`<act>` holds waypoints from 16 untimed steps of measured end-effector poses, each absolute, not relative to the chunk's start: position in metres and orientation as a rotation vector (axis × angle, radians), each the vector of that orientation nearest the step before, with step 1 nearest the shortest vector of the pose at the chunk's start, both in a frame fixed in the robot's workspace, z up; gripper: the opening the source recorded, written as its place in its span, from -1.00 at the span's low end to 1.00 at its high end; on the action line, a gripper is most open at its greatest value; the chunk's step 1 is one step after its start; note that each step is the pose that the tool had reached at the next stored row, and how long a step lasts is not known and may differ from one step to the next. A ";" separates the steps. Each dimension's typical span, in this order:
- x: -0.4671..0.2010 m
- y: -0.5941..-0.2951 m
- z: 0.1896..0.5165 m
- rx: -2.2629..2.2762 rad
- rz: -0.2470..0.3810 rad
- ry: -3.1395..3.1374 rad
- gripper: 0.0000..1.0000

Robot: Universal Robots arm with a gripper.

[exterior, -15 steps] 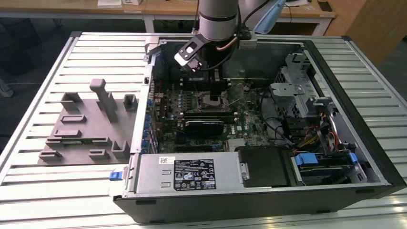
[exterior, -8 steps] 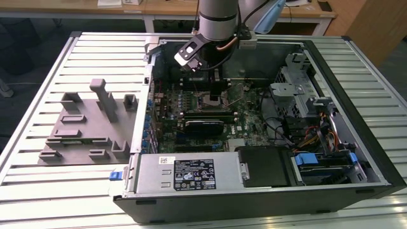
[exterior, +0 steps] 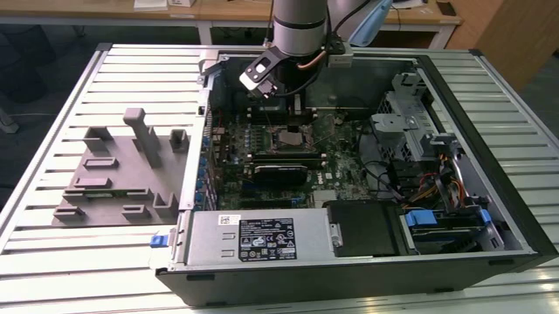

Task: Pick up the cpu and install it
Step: 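Place the cpu into insertion slot, then close the cpu cover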

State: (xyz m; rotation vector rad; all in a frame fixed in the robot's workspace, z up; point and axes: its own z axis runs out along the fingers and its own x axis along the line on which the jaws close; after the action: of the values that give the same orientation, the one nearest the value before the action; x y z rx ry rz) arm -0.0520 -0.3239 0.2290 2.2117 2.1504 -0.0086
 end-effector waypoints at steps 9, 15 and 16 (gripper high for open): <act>-0.052 -0.324 0.229 2.212 -0.009 2.150 -0.79; -0.052 -0.324 0.229 2.212 -0.008 2.150 -0.79; -0.052 -0.324 0.229 2.212 -0.008 2.150 -0.79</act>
State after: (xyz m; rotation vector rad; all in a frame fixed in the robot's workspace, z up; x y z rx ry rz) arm -0.0520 -0.3239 0.2290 2.2116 2.1503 -0.0084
